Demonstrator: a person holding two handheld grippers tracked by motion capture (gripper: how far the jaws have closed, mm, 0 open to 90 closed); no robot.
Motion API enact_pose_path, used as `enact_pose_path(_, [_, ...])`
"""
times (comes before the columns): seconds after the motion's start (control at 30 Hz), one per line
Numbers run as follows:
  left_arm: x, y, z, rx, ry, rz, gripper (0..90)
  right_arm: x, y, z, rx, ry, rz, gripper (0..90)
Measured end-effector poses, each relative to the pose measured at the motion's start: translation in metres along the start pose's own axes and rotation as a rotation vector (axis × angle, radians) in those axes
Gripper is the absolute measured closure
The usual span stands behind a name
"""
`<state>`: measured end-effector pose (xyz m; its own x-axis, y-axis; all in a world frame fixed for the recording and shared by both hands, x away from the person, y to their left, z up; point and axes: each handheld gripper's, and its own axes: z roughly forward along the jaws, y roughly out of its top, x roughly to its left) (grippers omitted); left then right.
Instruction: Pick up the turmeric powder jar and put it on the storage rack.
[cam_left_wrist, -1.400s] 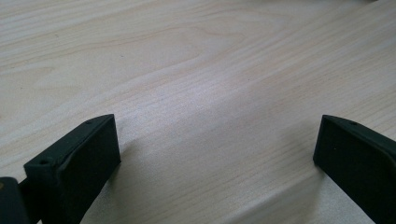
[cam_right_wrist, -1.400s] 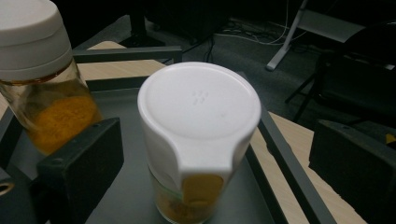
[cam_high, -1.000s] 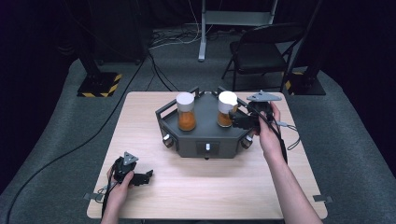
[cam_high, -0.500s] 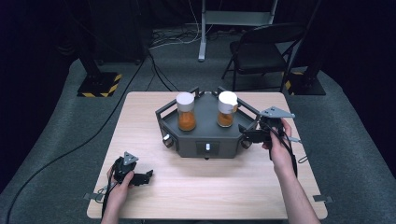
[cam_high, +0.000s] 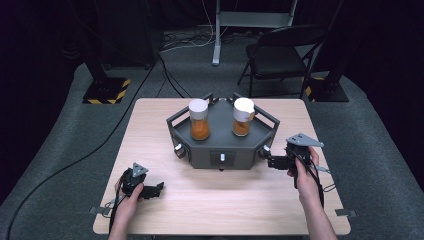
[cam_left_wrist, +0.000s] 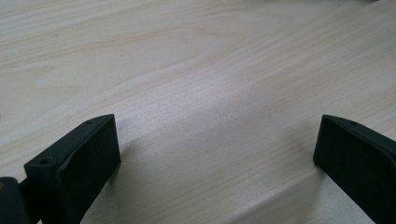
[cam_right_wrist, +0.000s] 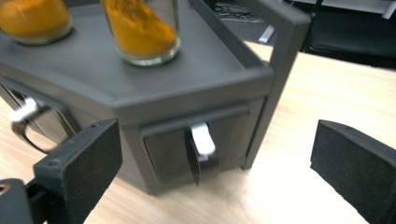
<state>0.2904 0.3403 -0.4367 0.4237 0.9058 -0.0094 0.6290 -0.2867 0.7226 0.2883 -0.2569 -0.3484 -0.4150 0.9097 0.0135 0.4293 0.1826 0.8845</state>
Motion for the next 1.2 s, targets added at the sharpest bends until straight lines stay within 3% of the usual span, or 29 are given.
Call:
enact_pose_path(0.43, [0.000, 0.000, 0.000, 0.003, -0.001, 0.003, 0.0, -0.007, -0.041, 0.001, 0.033, -0.031, 0.033, 1.4])
enact_pose_path(1.2, [0.000, 0.000, 0.000, 0.003, -0.001, 0.004, 0.0, -0.015, -0.083, 0.014, 0.108, -0.051, 0.078, 1.8])
